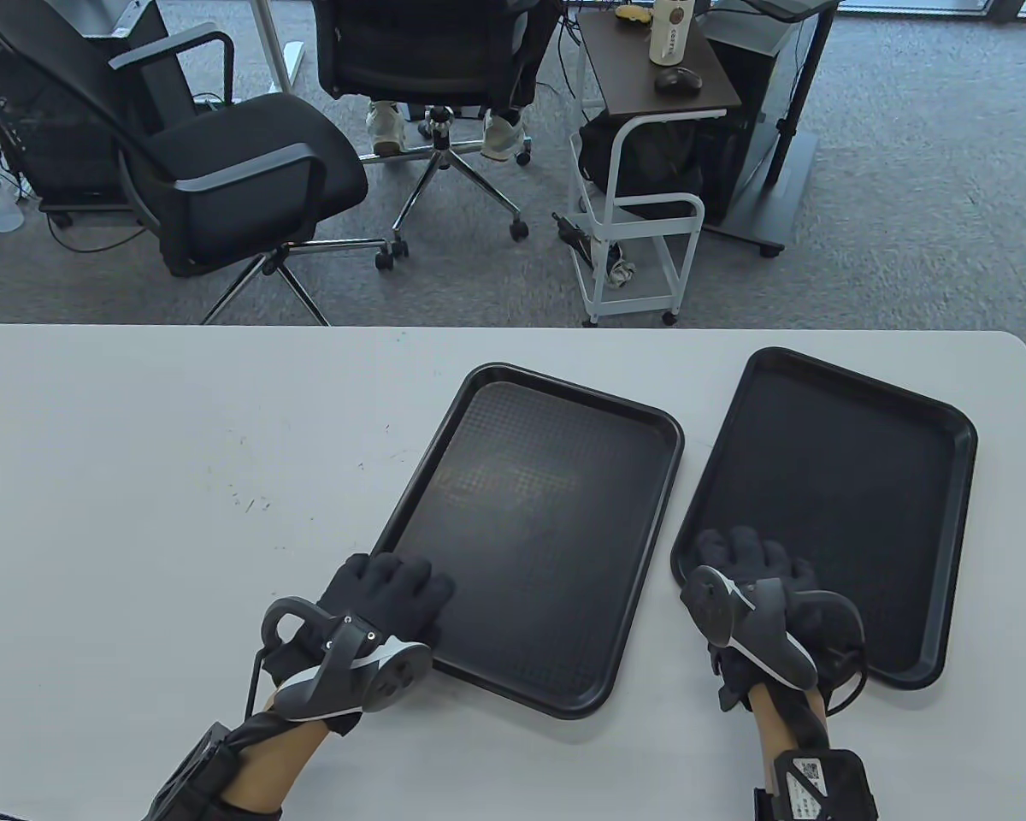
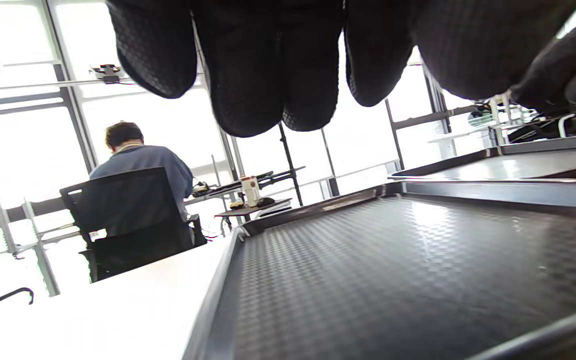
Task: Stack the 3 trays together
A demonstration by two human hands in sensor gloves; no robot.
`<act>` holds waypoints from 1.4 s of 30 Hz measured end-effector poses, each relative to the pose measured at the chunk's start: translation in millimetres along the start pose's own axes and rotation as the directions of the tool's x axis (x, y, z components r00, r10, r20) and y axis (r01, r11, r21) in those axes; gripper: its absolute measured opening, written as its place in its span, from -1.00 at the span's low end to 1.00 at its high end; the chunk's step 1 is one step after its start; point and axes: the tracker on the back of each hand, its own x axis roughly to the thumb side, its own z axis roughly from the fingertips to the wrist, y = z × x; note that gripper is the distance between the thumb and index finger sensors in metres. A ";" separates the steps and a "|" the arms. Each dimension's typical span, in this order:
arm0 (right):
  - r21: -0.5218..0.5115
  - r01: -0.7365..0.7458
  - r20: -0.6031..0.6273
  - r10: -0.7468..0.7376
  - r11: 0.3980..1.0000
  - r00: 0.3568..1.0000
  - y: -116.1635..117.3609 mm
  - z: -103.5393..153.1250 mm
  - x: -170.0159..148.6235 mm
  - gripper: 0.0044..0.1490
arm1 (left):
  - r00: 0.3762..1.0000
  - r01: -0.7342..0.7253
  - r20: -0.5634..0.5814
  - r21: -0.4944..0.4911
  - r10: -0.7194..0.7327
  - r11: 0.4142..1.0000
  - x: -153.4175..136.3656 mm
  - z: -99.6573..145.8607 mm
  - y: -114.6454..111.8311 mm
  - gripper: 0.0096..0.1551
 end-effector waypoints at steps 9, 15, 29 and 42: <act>0.038 -0.016 -0.012 0.016 0.999 1.000 1.5 0.4 0.4 -0.16 | 0.994 0.063 -0.097 0.044 -0.059 0.997 -26.2 6.6 8.8 -0.24; 0.083 -0.029 -0.031 0.032 0.996 0.999 7.5 -1.1 -2.3 -0.15 | 0.988 0.081 -0.137 0.027 -0.076 0.996 -35.0 8.0 6.9 -0.21; 0.177 -0.055 -0.062 0.067 0.983 0.996 24.9 -5.6 -10.1 -0.15 | 0.971 0.098 -0.224 0.042 -0.086 0.994 -54.7 13.8 9.8 -0.18; 0.209 -0.059 -0.061 0.073 0.976 0.995 29.3 -6.2 -9.9 -0.17 | 0.952 0.070 -0.299 0.011 -0.064 0.997 -77.5 19.7 3.6 -0.18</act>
